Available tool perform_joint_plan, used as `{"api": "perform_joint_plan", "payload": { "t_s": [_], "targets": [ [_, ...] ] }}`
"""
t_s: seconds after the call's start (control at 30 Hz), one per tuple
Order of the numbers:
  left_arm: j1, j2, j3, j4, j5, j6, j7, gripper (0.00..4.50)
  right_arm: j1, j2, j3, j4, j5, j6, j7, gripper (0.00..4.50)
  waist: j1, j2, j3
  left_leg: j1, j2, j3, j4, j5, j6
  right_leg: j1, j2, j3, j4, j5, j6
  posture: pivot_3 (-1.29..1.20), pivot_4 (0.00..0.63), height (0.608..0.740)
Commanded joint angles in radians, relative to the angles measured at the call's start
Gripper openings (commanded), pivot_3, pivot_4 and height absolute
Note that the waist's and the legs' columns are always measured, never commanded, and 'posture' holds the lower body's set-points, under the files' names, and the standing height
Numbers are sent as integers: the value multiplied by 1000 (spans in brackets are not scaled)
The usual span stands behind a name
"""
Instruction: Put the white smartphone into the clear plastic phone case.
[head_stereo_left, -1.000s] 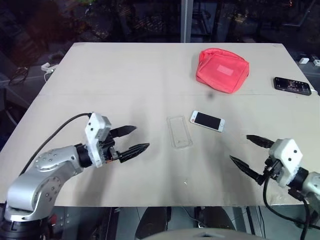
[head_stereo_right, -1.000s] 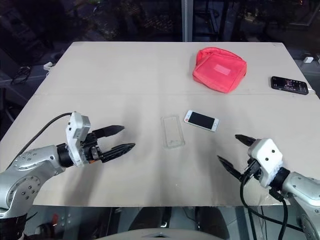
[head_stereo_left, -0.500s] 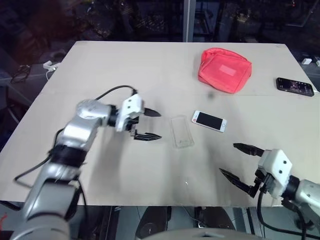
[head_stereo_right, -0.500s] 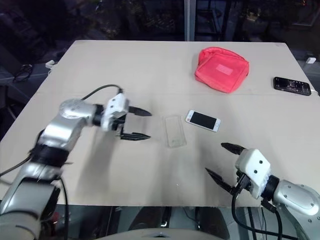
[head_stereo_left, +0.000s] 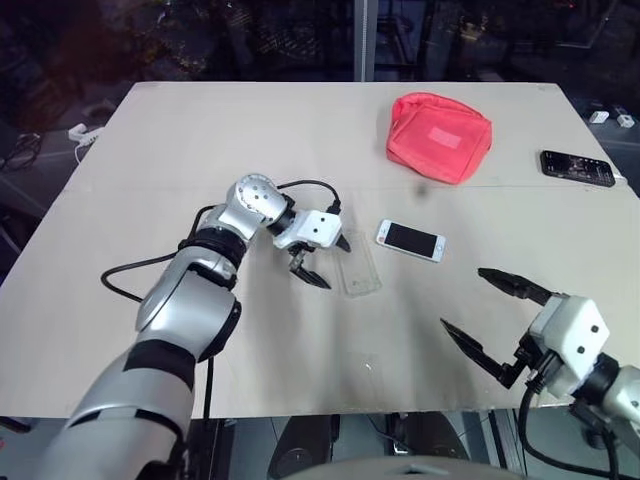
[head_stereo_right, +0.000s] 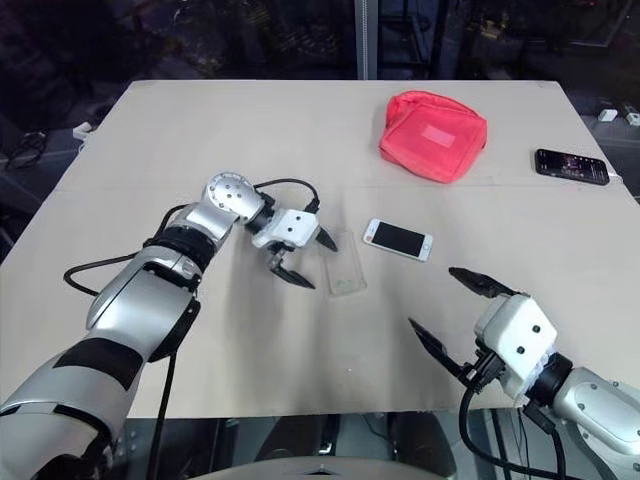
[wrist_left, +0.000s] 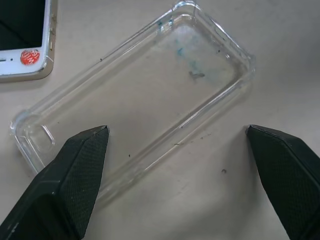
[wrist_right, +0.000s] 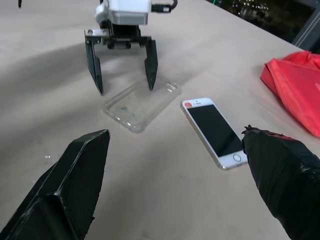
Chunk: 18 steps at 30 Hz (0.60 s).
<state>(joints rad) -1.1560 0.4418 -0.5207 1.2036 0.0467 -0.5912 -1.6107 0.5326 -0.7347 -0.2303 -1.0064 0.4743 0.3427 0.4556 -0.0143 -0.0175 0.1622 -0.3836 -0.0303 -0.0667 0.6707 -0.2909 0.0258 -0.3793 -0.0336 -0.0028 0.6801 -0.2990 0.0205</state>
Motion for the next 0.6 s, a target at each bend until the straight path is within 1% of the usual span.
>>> {"api": "perform_joint_plan", "payload": {
  "t_s": [0.03,0.07,0.1,0.13,0.2,0.23,0.3,0.33,0.37,0.4,0.43,0.5,0.57,0.6],
  "targets": [
    [-8,-22,-1,38,52,-35,-4,3962,20,-28,4,-41,14,-44,-61,4500,0,0,0,0,0,0,0,0,0,0,0,0,0,0,0,0,150,740],
    [-4,-32,-7,45,54,-20,-4,3662,29,-38,7,-41,16,-50,-78,4500,1,1,-1,1,0,0,0,0,0,1,0,0,0,0,0,0,150,740],
    [0,-41,-10,50,55,-9,-4,3237,36,-50,10,-41,21,-57,-93,4500,5,2,-2,2,0,0,0,0,0,2,0,0,0,0,0,0,150,740],
    [4,-43,-14,52,57,-12,-4,2734,41,-64,14,-41,27,-64,-109,4500,9,2,-2,3,-1,-1,1,0,0,4,0,-1,1,0,0,0,150,740],
    [11,-35,-35,55,58,-2,-4,1913,48,-88,25,-41,36,-76,-139,4500,11,1,-2,3,-1,-3,3,0,1,5,1,-2,1,0,1,0,150,740],
    [19,-26,-46,50,48,5,-4,1384,51,-98,31,-41,39,-80,-152,4500,9,0,-3,3,-1,-4,4,0,1,6,1,-3,1,1,2,0,150,740],
    [43,-9,-53,14,-22,110,-4,490,50,-114,47,-41,44,-80,-177,4500,0,0,-3,3,-1,-4,4,0,1,6,1,-2,1,1,2,0,150,740],
    [56,1,-54,-20,-65,182,-4,177,46,-121,55,-41,45,-79,-188,4500,-4,0,-4,3,-1,-4,4,0,1,6,1,-2,1,1,2,0,150,740],
    [83,26,-30,-95,-78,261,-4,177,38,-127,66,-41,40,-67,-201,4500,-5,1,-4,3,-1,-3,4,0,1,6,1,-1,1,1,2,0,150,740],
    [131,76,-24,-241,-117,368,-4,177,30,-133,78,-41,49,-53,-214,4500,-7,1,-4,3,0,-3,4,0,1,6,1,-1,1,1,2,0,150,740],
    [187,134,-21,-421,-168,511,-4,177,21,-136,87,-41,65,-41,-224,4500,-13,1,-4,3,0,-3,4,0,1,5,1,-1,1,1,2,0,150,740],
    [315,234,27,-759,-222,704,-1,177,0,-143,104,-41,95,-14,-234,4500,-33,1,-4,3,2,-4,3,0,0,4,0,0,2,1,1,0,150,740],
    [406,294,76,-991,-248,863,39,177,-22,-148,111,-41,103,17,-232,4500,-25,2,-4,2,2,-4,1,3,-5,1,1,3,1,1,1,0,150,740],
    [449,310,95,-1086,-252,927,84,177,-42,-144,110,-41,98,57,-236,4500,-22,2,-3,1,1,-5,2,3,-5,1,0,2,1,1,1,0,150,740]
  ]
}}
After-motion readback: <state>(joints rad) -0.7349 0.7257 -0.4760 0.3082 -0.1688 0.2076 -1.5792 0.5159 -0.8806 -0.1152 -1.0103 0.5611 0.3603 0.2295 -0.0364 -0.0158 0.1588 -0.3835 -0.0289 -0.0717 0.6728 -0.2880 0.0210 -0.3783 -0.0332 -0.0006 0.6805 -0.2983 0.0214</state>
